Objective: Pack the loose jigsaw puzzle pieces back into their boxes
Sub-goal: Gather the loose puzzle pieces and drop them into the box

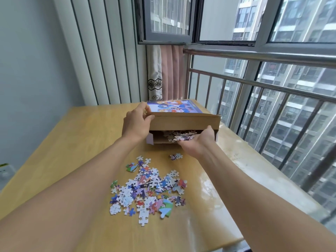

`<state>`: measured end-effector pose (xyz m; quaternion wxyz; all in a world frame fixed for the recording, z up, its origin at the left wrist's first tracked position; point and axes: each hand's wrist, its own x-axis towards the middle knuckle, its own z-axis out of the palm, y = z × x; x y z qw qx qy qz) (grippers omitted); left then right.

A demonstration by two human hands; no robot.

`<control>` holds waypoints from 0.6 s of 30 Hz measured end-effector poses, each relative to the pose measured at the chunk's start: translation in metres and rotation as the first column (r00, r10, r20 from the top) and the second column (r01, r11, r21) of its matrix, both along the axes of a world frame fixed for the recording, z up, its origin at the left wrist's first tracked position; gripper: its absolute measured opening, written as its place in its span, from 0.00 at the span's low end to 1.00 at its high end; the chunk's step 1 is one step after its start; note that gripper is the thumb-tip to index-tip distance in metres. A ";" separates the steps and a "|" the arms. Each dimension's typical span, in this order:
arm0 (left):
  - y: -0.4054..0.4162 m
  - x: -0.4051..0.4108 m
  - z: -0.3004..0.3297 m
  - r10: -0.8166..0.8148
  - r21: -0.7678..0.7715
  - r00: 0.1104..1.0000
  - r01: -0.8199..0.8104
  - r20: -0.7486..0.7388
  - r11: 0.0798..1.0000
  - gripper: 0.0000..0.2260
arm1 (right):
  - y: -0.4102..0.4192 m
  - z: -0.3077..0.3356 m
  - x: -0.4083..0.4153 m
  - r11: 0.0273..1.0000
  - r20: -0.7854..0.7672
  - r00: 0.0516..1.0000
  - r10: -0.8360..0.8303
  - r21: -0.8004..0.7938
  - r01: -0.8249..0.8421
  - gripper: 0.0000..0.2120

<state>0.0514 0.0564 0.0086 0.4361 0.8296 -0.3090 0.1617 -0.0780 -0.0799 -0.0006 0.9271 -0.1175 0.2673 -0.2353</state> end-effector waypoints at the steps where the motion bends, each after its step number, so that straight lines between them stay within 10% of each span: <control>1: 0.000 0.000 0.000 0.005 -0.002 1.000 -0.005 0.001 1.000 0.06 | 0.001 0.002 0.004 1.000 -0.027 0.999 -0.022 -0.010 0.022 0.21; 13: -0.001 -0.003 0.004 -0.077 -0.008 0.997 0.077 0.016 0.997 0.07 | -0.020 -0.025 0.007 0.787 -0.461 0.879 -0.119 -0.584 -0.200 0.20; 18: -0.002 0.000 0.003 -0.082 0.000 0.996 0.082 0.021 0.997 0.07 | -0.033 -0.036 -0.015 -0.038 -0.584 0.701 -0.411 -0.757 -0.653 0.22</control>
